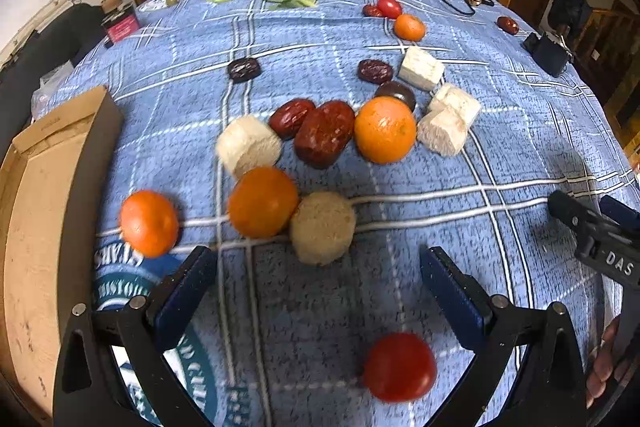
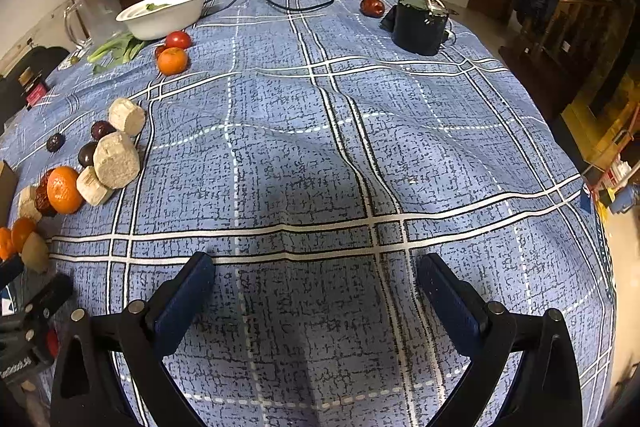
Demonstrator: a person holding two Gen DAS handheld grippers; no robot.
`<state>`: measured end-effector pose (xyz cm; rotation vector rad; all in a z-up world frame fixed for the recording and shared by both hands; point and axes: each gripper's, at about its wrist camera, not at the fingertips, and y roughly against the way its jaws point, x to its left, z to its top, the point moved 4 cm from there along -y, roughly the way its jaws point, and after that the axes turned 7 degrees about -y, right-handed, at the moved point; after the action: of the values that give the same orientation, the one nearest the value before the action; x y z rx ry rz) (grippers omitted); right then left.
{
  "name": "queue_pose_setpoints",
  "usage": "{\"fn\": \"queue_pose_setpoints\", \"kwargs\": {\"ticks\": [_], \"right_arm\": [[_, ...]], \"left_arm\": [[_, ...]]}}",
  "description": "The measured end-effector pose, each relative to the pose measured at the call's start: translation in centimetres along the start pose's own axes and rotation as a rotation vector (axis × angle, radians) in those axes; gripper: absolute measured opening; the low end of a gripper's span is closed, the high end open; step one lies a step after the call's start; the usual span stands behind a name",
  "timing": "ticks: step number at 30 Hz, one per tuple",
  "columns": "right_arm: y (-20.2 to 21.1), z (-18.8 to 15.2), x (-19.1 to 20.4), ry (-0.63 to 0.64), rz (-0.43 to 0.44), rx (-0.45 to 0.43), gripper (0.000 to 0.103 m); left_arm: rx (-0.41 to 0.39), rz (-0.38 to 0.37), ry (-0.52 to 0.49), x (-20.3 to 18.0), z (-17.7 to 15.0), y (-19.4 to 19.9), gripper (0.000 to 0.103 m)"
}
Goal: Organize fruits
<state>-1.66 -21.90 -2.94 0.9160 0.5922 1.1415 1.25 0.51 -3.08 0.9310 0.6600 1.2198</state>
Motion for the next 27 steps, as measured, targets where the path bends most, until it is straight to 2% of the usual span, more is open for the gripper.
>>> {"fn": "queue_pose_setpoints", "kwargs": {"ticks": [4, 6, 9, 12, 15, 18, 21, 22, 27], "right_arm": [[0.4, -0.3, -0.2, -0.027, -0.004, 0.003, 0.102], [1.2, -0.8, -0.1, -0.058, 0.029, -0.003, 0.102], [3.5, -1.6, 0.3, -0.092, 0.076, -0.058, 0.102], [6.6, -2.6, 1.2, -0.09, 0.104, -0.152, 0.102], [10.2, -3.9, 2.2, -0.075, 0.113, -0.283, 0.102], [13.5, -5.2, 2.9, -0.053, 0.069, -0.431, 0.102], [15.9, -6.4, 3.8, -0.021, 0.022, -0.566, 0.102], [16.3, -6.7, 4.0, -0.009, 0.027, -0.586, 0.102], [15.6, -7.8, 4.7, -0.004, 0.038, -0.503, 0.102]], "left_arm": [[-0.069, -0.018, 0.022, 0.7, -0.8, 2.5, 0.101], [-0.131, -0.015, 0.032, 1.2, -1.2, 4.6, 0.101], [-0.227, -0.017, 0.063, 1.9, -1.9, 7.9, 0.101], [-0.311, 0.005, 0.075, 2.4, -2.3, 10.5, 0.101], [-0.376, 0.027, 0.063, 2.6, -2.5, 12.5, 0.101], [-0.437, 0.075, 0.05, 2.8, -3.0, 14.7, 0.101], [-0.482, 0.088, 0.064, 3.4, -3.5, 16.4, 0.101], [-0.492, 0.089, 0.071, 3.6, -3.8, 16.8, 0.101], [-0.541, 0.106, 0.089, 4.2, -4.7, 18.9, 0.101]]}}
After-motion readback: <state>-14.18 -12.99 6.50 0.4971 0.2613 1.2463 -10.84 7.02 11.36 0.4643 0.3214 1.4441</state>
